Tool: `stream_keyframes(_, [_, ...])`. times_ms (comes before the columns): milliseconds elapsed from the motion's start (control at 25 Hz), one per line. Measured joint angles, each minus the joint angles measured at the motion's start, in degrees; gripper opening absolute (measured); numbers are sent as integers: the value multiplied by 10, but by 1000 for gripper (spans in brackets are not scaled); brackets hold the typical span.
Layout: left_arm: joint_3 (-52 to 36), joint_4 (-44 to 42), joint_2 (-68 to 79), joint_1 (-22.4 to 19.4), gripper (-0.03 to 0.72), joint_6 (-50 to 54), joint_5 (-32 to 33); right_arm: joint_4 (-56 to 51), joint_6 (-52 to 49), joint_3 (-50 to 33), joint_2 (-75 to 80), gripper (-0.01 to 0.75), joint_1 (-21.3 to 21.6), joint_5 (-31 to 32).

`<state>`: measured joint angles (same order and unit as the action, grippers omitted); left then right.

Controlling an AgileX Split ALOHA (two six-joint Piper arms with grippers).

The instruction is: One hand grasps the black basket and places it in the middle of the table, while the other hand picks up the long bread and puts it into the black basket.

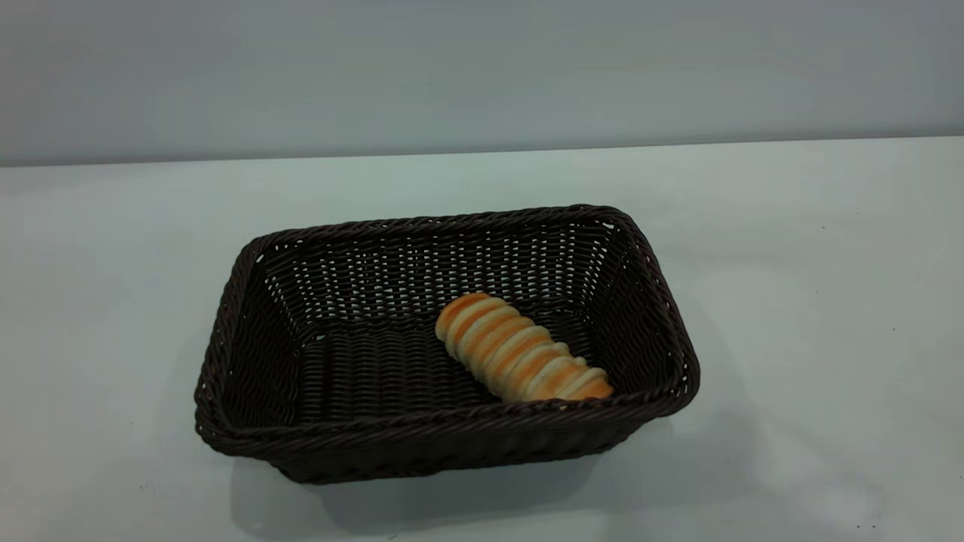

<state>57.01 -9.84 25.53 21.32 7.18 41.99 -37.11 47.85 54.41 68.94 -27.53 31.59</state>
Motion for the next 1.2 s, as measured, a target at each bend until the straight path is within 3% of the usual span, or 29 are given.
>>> stream_keyframes(160, [27, 3, -8, 0, 584, -46, 102, 150, -155, 0, -94, 369, 0, 104])
stream_keyframes(400, [21, 53, -72, 0, 584, -87, 205, 191, -235, -32, -218, 346, 0, 224])
stream_keyframes(800, [-118, 72, -187, 0, 584, -87, 243, 219, -267, -232, -428, 338, 0, 266])
stream_keyframes(1200, [-213, 73, -244, 0, 584, -87, 239, 254, -287, -255, -577, 338, 0, 320])
